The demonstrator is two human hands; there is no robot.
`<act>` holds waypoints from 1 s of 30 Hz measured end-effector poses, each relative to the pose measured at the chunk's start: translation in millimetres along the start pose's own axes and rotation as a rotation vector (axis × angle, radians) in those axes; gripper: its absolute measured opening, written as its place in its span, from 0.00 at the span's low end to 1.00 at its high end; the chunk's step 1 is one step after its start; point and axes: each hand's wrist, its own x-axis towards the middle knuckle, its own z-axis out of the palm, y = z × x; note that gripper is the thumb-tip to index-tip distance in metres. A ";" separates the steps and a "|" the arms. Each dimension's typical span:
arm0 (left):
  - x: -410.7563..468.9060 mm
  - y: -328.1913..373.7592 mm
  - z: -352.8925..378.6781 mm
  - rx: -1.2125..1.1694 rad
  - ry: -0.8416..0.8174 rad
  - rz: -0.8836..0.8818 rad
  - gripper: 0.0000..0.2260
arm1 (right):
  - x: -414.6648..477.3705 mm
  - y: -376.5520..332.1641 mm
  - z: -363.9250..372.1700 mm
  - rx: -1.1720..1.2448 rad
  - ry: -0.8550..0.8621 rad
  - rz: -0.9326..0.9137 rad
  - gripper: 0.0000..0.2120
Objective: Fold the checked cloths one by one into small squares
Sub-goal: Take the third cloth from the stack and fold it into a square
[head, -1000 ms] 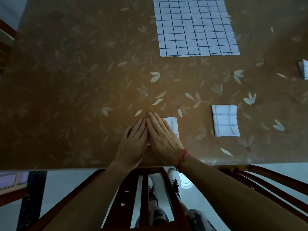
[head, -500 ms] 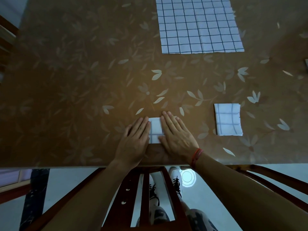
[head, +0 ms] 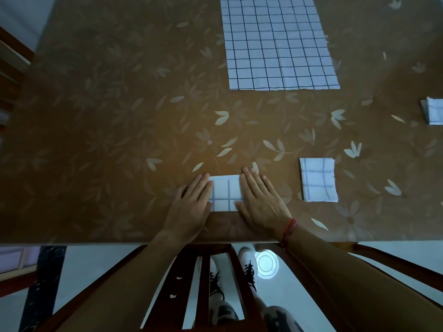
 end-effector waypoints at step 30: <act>29.8 21.3 -56.4 -0.454 -0.045 -0.339 0.03 | 3.8 -3.9 -76.7 0.108 -0.062 -0.086 0.31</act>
